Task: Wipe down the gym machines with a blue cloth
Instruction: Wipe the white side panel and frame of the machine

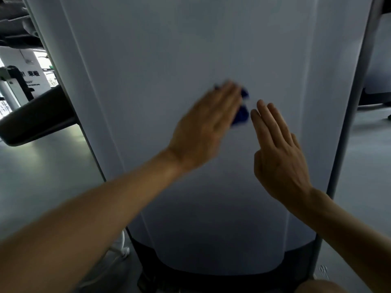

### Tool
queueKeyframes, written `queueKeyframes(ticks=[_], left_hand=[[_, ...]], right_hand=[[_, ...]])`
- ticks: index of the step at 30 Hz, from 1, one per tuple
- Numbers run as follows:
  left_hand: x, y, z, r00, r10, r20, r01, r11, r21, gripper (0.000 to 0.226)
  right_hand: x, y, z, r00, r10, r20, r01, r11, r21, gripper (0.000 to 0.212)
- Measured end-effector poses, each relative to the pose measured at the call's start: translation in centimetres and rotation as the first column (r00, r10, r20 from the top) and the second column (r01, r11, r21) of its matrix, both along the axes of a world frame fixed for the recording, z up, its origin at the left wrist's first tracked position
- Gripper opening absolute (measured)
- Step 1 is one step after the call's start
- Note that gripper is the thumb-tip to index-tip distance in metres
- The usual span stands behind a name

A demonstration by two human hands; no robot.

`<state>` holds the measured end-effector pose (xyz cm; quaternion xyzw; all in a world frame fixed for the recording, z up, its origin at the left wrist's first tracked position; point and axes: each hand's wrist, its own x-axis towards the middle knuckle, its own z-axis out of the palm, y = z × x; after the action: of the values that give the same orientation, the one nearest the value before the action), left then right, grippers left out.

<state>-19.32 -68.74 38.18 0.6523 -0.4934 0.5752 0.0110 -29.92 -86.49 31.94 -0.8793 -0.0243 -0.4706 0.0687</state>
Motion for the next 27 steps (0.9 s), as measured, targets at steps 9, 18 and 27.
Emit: queueKeyframes(ticks=[9, 18, 27], left_hand=[[-0.7, 1.5, -12.7, 0.998, 0.052, -0.038, -0.050, 0.997, 0.060, 0.051], [0.6, 10.1, -17.7, 0.734, -0.225, -0.641, -0.495, 0.468, -0.732, 0.056], [-3.5, -0.9, -18.7, 0.795, -0.102, -0.597, -0.367, 0.703, -0.609, 0.067]], right_hand=[[0.3, 4.1, -8.5, 0.999, -0.029, -0.035, 0.033, 0.993, 0.115, 0.082], [1.1, 5.3, -9.1, 0.997, 0.034, 0.066, -0.048, 0.972, 0.228, 0.079], [1.7, 5.3, -9.4, 0.985, 0.108, 0.134, -0.140, 0.957, 0.255, 0.059]])
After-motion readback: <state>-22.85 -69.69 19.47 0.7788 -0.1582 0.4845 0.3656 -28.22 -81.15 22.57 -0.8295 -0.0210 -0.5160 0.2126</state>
